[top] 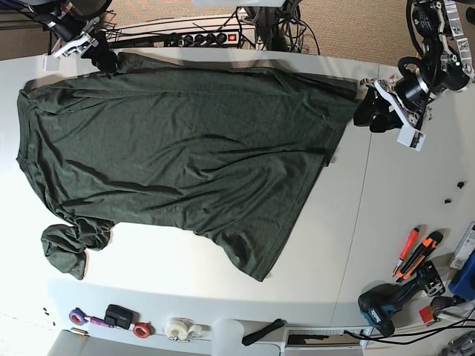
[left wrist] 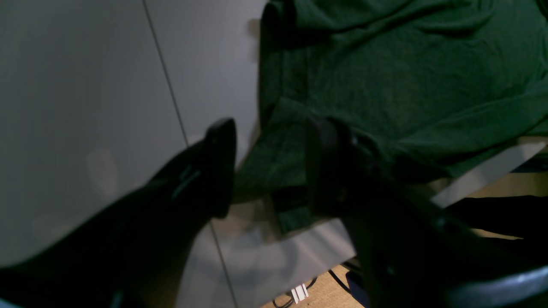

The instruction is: Layout the t-shirt on the table in an organized manner, then fold the t-shirt properly

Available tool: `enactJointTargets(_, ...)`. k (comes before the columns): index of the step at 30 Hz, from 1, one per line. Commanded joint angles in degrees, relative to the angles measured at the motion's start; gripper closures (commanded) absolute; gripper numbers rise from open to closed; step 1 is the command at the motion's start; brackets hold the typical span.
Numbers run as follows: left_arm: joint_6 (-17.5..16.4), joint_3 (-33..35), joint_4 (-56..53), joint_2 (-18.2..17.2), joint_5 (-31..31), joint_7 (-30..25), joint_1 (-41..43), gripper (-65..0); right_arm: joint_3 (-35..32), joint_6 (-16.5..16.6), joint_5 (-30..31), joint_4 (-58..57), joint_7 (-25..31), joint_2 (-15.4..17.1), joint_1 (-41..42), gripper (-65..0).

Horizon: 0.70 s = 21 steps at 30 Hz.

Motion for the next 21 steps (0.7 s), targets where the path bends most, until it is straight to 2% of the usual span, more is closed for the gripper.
enactJointTargets(1,-0.24,-0.33,1.07,-0.74,-1.40,-0.81,-0.26,-27.1,0.15,0.93,-1.51,0.59,-0.17,0.66,-0.46,-24.9)
enactJointTargets(16,-0.24,-0.33,1.07,-0.74,-1.44,-0.74,-0.26,-27.1,0.15,0.93,-1.49,0.59,-0.17,0.63,-0.46,-24.0)
enactJointTargets(21,-0.50,-0.33,1.07,-0.74,-2.03,-0.39,-0.26,-27.1,0.15,0.93,-1.51,0.59,-0.17,0.63,-0.46,-2.8)
